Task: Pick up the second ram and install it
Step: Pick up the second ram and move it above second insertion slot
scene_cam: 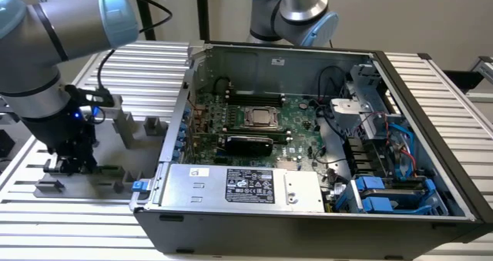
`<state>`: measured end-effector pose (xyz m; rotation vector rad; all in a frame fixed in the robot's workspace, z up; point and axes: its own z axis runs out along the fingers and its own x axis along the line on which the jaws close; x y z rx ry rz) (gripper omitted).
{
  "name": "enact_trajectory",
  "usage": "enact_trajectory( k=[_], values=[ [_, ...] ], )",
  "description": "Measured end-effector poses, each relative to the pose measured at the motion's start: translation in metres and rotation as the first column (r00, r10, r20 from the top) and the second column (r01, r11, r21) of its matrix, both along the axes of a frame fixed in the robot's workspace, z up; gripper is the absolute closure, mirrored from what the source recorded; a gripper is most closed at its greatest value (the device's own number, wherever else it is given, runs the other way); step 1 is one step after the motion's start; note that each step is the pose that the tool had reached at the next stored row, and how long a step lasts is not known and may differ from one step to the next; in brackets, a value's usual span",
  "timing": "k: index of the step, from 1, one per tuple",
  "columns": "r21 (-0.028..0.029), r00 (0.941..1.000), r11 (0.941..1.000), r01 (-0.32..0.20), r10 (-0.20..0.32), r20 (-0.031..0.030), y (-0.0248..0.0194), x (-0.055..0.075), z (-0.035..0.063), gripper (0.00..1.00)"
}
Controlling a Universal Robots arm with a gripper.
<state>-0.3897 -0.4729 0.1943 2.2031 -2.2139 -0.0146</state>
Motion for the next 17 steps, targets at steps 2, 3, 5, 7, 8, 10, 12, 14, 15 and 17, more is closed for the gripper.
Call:
enact_trajectory(
  k=[2,3,5,7,8,10,12,14,15,17],
  values=[
    [-0.0005,1.0,1.0,0.0,0.0,-0.0001,0.0,0.0002,-0.0001,1.0],
    [-0.0007,1.0,1.0,0.0,0.0,-0.0002,0.0,0.0002,0.0,1.0],
    [-0.0011,1.0,1.0,0.0,0.0,-0.0001,0.0,0.0002,-0.0001,1.0],
    [-0.0011,1.0,1.0,0.0,0.0,-0.0001,0.0,0.0003,-0.0001,1.0],
    [-0.0011,1.0,1.0,0.0,0.0,-0.0001,0.0,0.0003,-0.0001,1.0],
    [-0.0011,1.0,1.0,0.0,0.0,-0.0001,0.0,0.0002,-0.0001,1.0],
    [-0.0011,1.0,1.0,0.001,-0.001,-0.0001,0.0,0.0003,-0.0001,1.0],
    [-0.0011,1.0,1.0,0.007,-0.007,-0.0001,0.0,0.0002,-0.0001,1.0],
    [-0.0011,0.9999,0.9999,0.011,-0.011,-0.0001,0.0,0.0002,-0.0001,1.0],
    [-0.0011,0.9998,0.9998,0.021,-0.021,-0.0001,0.0,0.0002,-0.0001,1.0]
  ],
)
